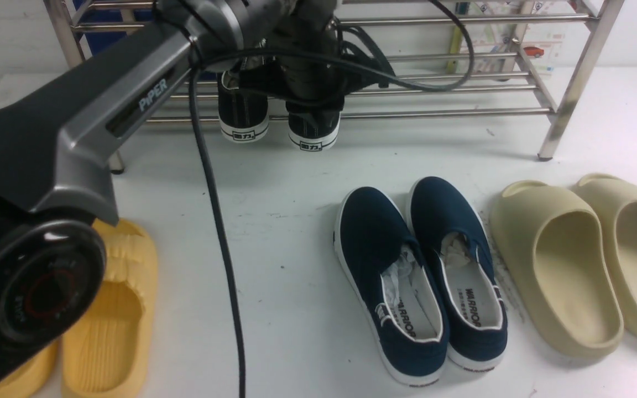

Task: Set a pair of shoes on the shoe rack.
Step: Use the left arm to put a shoe into the shoe rack

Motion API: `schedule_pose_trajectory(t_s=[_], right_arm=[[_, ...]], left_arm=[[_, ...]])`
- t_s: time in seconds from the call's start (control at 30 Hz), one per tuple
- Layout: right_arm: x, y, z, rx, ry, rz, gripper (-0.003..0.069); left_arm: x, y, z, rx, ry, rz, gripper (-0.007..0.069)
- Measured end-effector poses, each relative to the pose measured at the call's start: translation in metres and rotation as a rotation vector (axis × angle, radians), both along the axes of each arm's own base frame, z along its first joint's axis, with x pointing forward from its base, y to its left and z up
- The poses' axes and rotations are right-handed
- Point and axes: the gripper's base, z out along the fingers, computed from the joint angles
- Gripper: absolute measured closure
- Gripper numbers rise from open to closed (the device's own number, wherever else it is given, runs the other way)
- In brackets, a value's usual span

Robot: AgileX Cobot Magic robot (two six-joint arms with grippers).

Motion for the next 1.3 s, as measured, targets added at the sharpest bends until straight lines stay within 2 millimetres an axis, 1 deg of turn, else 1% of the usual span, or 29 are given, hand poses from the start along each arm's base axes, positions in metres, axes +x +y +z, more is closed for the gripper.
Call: schedule_pose_trajectory(t_s=[0.03, 0.07, 0.1, 0.13, 0.17, 0.2, 0.23, 0.3, 0.47, 0.5, 0.53, 0.57, 0.73, 0.83, 0.97, 1.17, 1.27, 1.3], right_arm=[[0.0, 0.0, 0.0, 0.0, 0.0, 0.0, 0.0412], [0.0, 0.0, 0.0, 0.0, 0.0, 0.0, 0.0412], [0.0, 0.0, 0.0, 0.0, 0.0, 0.0, 0.0412], [0.0, 0.0, 0.0, 0.0, 0.0, 0.0, 0.0412], [0.0, 0.0, 0.0, 0.0, 0.0, 0.0, 0.0412], [0.0, 0.0, 0.0, 0.0, 0.0, 0.0, 0.0412], [0.0, 0.0, 0.0, 0.0, 0.0, 0.0, 0.0412], [0.0, 0.0, 0.0, 0.0, 0.0, 0.0, 0.0412], [0.0, 0.0, 0.0, 0.0, 0.0, 0.0, 0.0412], [0.0, 0.0, 0.0, 0.0, 0.0, 0.0, 0.0412], [0.0, 0.0, 0.0, 0.0, 0.0, 0.0, 0.0412], [0.0, 0.0, 0.0, 0.0, 0.0, 0.0, 0.0412], [0.0, 0.0, 0.0, 0.0, 0.0, 0.0, 0.0412], [0.0, 0.0, 0.0, 0.0, 0.0, 0.0, 0.0412], [0.0, 0.0, 0.0, 0.0, 0.0, 0.0, 0.0412], [0.0, 0.0, 0.0, 0.0, 0.0, 0.0, 0.0412], [0.0, 0.0, 0.0, 0.0, 0.0, 0.0, 0.0412], [0.0, 0.0, 0.0, 0.0, 0.0, 0.0, 0.0412]], left_arm=[[-0.005, -0.002, -0.003, 0.028, 0.025, -0.024, 0.0613], [-0.008, -0.003, -0.007, 0.048, 0.046, -0.037, 0.0638], [-0.01, -0.003, -0.016, 0.068, 0.075, -0.045, 0.0638], [-0.01, -0.003, -0.016, 0.069, 0.074, -0.045, 0.0638], [-0.01, -0.002, -0.029, 0.086, 0.099, -0.048, 0.0638], [-0.008, 0.0, -0.038, 0.089, 0.103, -0.048, 0.0638], [-0.004, 0.001, -0.046, 0.082, 0.091, -0.047, 0.0638], [0.004, 0.004, -0.056, 0.07, 0.065, -0.042, 0.0638], [0.034, 0.012, -0.074, 0.019, -0.067, -0.028, 0.0638], [0.035, 0.012, -0.075, 0.017, -0.072, -0.028, 0.0638], [0.044, 0.016, -0.079, 0.003, -0.107, -0.022, 0.0638], [0.046, 0.018, -0.082, -0.002, -0.105, -0.016, 0.0638], [0.049, 0.016, -0.081, -0.02, -0.139, -0.022, 0.0638], [0.055, 0.013, -0.079, -0.033, -0.224, -0.043, 0.0638], [0.058, 0.013, -0.077, -0.019, -0.265, -0.058, 0.0638], [0.058, 0.014, -0.078, -0.014, -0.257, -0.048, 0.0638], [0.053, 0.016, -0.077, -0.009, -0.206, -0.031, 0.0638], [0.046, 0.019, -0.074, -0.005, -0.143, -0.011, 0.0638]])
